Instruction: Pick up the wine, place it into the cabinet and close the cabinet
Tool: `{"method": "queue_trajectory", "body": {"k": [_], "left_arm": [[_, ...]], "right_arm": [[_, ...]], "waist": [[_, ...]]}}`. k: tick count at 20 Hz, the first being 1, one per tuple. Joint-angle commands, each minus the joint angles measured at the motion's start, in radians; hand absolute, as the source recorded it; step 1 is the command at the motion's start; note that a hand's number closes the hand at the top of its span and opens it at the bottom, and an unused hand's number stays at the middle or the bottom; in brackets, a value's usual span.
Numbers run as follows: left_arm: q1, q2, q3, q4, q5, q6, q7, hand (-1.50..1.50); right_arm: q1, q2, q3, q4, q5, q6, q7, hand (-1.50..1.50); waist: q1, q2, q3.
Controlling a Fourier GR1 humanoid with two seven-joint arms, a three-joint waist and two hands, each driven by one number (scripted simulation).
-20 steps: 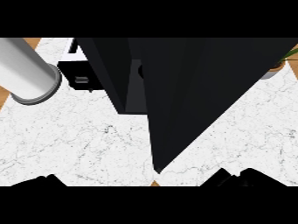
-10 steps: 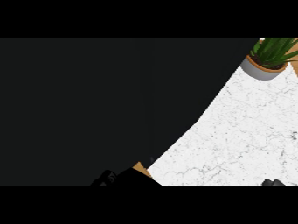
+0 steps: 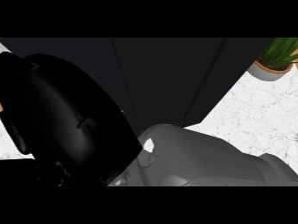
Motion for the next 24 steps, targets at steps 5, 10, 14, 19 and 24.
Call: {"method": "queue_trajectory", "body": {"k": [5, 10, 14, 19, 24], "left_arm": [[0.002, 0.021, 0.089, 0.087, 0.075, -0.117, 0.031, 1.5], [-0.029, 0.029, 0.119, 0.055, 0.092, -0.064, 0.074, 1.5], [-0.036, 0.036, 0.151, 0.075, 0.103, -0.097, 0.074, 1.5], [-0.042, 0.009, 0.135, 0.056, 0.102, -0.062, 0.075, 1.5], [-0.058, 0.025, 0.145, 0.051, 0.109, -0.051, 0.092, 1.5]], "right_arm": [[-0.165, 0.001, -0.106, 0.446, -0.097, 0.013, -0.211, 1.5], [-0.144, 0.001, -0.17, 0.65, -0.121, 0.033, -0.363, 1.5], [-0.14, -0.04, -0.196, 0.747, -0.098, 0.083, -0.427, 1.5], [-0.049, -0.071, -0.162, 0.766, -0.089, 0.094, -0.489, 1.5], [-0.018, -0.11, -0.157, 0.782, -0.061, 0.106, -0.555, 1.5]], "waist": [[0.011, 0.01, -0.001], [-0.002, 0.012, 0.001], [0.0, 0.017, 0.001], [-0.003, 0.024, 0.001], [-0.007, 0.032, 0.001]]}}
